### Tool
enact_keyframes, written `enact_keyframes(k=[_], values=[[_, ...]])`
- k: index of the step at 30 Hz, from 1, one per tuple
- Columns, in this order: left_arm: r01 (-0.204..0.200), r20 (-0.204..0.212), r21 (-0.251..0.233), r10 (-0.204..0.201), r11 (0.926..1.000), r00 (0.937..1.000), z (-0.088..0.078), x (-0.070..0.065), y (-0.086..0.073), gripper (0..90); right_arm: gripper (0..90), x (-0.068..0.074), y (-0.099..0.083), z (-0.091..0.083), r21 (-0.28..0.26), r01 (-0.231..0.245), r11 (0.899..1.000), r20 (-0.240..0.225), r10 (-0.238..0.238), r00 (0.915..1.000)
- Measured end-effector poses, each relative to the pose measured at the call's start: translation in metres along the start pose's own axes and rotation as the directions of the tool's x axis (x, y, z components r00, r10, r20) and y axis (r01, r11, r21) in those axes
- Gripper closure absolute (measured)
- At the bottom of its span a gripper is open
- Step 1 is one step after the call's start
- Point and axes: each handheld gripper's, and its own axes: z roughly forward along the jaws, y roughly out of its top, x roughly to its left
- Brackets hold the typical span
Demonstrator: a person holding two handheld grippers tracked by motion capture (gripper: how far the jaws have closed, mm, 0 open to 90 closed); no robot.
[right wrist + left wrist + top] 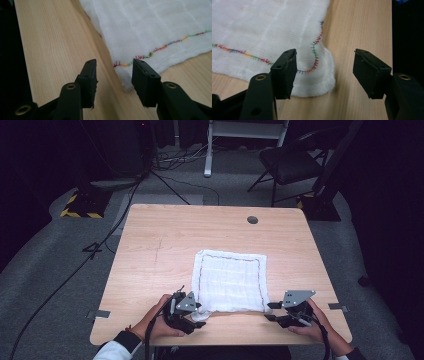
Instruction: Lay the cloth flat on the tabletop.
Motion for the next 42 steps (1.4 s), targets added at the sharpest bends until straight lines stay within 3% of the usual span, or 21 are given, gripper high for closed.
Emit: enact_keyframes(k=[3,6,10,13,15,16,18,22,23,25,26,27,28,29,30,32,35,36,37,38,42], values=[[-0.004,-0.025,0.020,0.004,0.9998,0.9997,0.004,0.003,0.000,42.4,58.3,-0.001,-0.001,0.003,0.015,0.008,1.000,0.001,-0.008,1.0000],[-0.010,-0.032,0.029,0.011,0.9995,0.9994,0.006,0.006,-0.001,55.6,60.7,-0.001,-0.001,0.005,0.019,0.014,1.000,0.005,-0.014,0.9999],[-0.044,-0.042,0.042,0.046,0.9982,0.9981,0.008,0.013,0.001,76.7,79.2,-0.004,-0.001,0.010,0.043,0.031,0.999,0.059,-0.033,0.9977],[-0.040,-0.048,0.015,0.040,0.9991,0.9980,0.005,0.019,0.003,83.1,86.1,-0.006,0.000,0.010,0.044,0.033,0.999,0.076,-0.036,0.9964],[-0.027,-0.055,-0.035,0.025,0.9990,0.9981,-0.003,0.024,0.007,83.9,86.9,-0.006,0.003,0.006,0.033,0.044,0.998,0.079,-0.047,0.9958],[-0.027,-0.055,-0.035,0.025,0.9990,0.9981,-0.003,0.024,0.007,84.1,86.9,-0.006,0.003,0.006,0.033,0.044,0.998,0.079,-0.047,0.9958],[-0.005,-0.057,-0.111,-0.001,0.9938,0.9983,-0.017,0.036,0.015,84.2,87.0,-0.010,0.012,-0.009,-0.044,0.018,0.999,0.069,-0.015,0.9975],[0.018,-0.077,-0.155,-0.030,0.9878,0.9966,-0.025,0.052,0.025,84.1,86.9,-0.021,0.027,-0.021,-0.112,-0.014,0.994,0.100,0.025,0.9947],[0.032,-0.109,-0.165,-0.051,0.9857,0.9928,-0.027,0.063,0.032,84.1,86.9,-0.035,0.039,-0.023,-0.137,-0.042,0.990,0.122,0.059,0.9908],[0.050,-0.129,-0.174,-0.073,0.9834,0.9890,-0.026,0.077,0.038,84.1,86.9,-0.052,0.050,-0.018,-0.143,-0.061,0.988,0.166,0.085,0.9824],[0.050,-0.129,-0.174,-0.073,0.9834,0.9890,-0.026,0.077,0.038,84.0,86.9,-0.052,0.050,-0.018,-0.143,-0.061,0.988,0.166,0.085,0.9824],[0.050,-0.153,-0.168,-0.076,0.9845,0.9853,-0.025,0.084,0.040,84.0,86.4,-0.070,0.060,-0.008,-0.129,-0.099,0.987,0.188,0.123,0.9744],[0.065,-0.162,-0.164,-0.092,0.9843,0.9825,-0.023,0.092,0.041,84.0,86.4,-0.070,0.060,-0.008,-0.129,-0.099,0.987,0.188,0.123,0.9744],[0.104,-0.171,-0.155,-0.130,0.9825,0.9766,-0.016,0.107,0.041,84.0,82.9,-0.085,0.066,0.006,-0.106,-0.124,0.987,0.238,0.146,0.9601],[0.104,-0.171,-0.155,-0.130,0.9825,0.9766,-0.016,0.107,0.041,84.0,80.8,-0.092,0.068,0.014,-0.093,-0.144,0.985,0.251,0.163,0.9542],[0.159,-0.180,-0.118,-0.178,0.9802,0.9674,-0.004,0.123,0.037,83.8,74.2,-0.102,0.069,0.029,-0.062,-0.161,0.985,0.275,0.172,0.9460],[0.177,-0.185,-0.087,-0.191,0.9803,0.9641,0.005,0.129,0.032,82.9,59.8,-0.110,0.066,0.043,-0.023,-0.199,0.980,0.314,0.196,0.9288],[0.182,-0.179,-0.088,-0.195,0.9794,0.9643,0.006,0.129,0.031,82.7,57.6,-0.109,0.064,0.044,-0.021,-0.193,0.981,0.313,0.189,0.9305],[0.177,-0.179,-0.083,-0.189,0.9808,0.9655,0.006,0.129,0.030,82.6,58.6,-0.108,0.062,0.044,-0.033,-0.183,0.982,0.292,0.185,0.9384],[0.183,-0.173,-0.091,-0.196,0.9789,0.9651,0.006,0.128,0.029,82.4,59.9,-0.107,0.060,0.042,-0.042,-0.173,0.984,0.245,0.178,0.9529],[0.185,-0.168,-0.084,-0.197,0.9791,0.9660,0.008,0.127,0.026,82.5,63.7,-0.097,0.054,0.036,-0.072,-0.116,0.991,0.173,0.127,0.9766]])
